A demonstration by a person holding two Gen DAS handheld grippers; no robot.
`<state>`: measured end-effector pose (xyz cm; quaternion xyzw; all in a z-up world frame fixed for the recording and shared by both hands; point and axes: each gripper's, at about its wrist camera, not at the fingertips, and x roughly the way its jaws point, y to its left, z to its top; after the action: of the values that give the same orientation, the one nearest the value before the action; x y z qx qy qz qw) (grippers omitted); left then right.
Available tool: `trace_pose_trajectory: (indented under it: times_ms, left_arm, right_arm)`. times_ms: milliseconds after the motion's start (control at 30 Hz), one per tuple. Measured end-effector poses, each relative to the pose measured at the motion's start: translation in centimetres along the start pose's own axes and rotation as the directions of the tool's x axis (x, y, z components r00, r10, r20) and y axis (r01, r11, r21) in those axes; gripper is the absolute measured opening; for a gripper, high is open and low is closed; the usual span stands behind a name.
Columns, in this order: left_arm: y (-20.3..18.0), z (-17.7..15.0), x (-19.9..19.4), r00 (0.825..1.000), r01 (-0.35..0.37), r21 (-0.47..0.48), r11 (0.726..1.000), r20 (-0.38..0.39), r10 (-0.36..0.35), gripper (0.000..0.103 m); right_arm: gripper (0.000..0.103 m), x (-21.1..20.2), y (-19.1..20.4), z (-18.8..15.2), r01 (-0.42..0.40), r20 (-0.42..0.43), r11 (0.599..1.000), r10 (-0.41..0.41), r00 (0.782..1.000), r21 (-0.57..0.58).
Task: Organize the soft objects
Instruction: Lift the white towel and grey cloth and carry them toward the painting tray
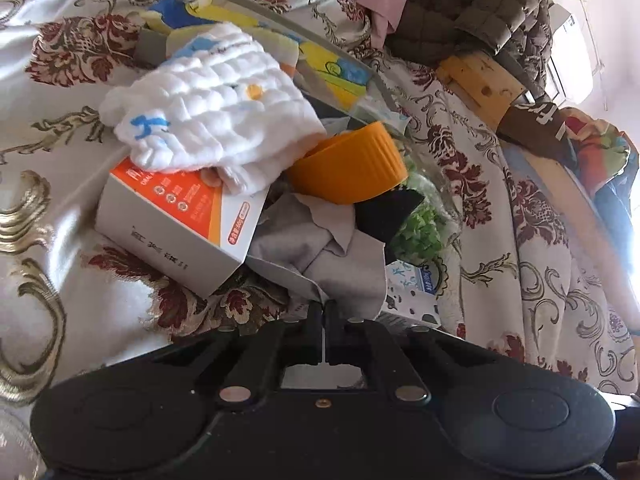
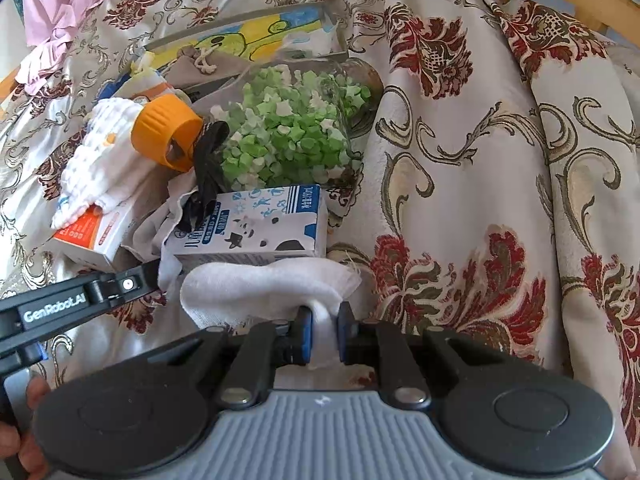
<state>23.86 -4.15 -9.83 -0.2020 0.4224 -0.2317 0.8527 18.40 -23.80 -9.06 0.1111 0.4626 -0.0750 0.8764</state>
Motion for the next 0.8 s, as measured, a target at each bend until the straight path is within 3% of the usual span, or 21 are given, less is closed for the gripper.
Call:
trace_pose_trajectory:
  times_ms: [133, 433, 567, 700, 800]
  left_arm:
    - [-0.4, -0.5, -1.6, 0.999, -0.025, 0.020, 0.999, 0.032, 0.024, 0.000]
    - [-0.9, -2.6, -6.6, 0.997, -0.070, -0.004, 0.998, 0.027, 0.070, 0.000]
    - [-1.1, -4.5, -9.3, 0.990, -0.142, -0.004, 0.990, 0.008, 0.142, 0.000]
    - [-0.8, -5.6, -11.2, 0.967, -0.253, 0.010, 0.967, 0.031, 0.253, 0.000]
    - [-0.6, -5.4, -11.2, 0.936, -0.348, 0.025, 0.937, 0.069, 0.345, 0.000]
  right_arm:
    - [0.014, 0.0, -0.1, 0.0, -0.022, -0.004, 1.000, 0.022, 1.000, 0.006]
    - [0.014, -1.5, 0.4, -0.5, -0.097, 0.029, 0.995, 0.098, 0.995, -0.029]
    - [0.014, -1.5, 1.0, -0.8, -0.153, -0.004, 0.986, 0.153, 0.988, -0.070]
    - [0.014, -1.3, 2.0, -1.0, -0.171, -0.031, 0.978, 0.169, 0.985, -0.119]
    - [0.015, -0.6, 2.0, -0.9, -0.173, -0.060, 0.977, 0.167, 0.984, -0.122]
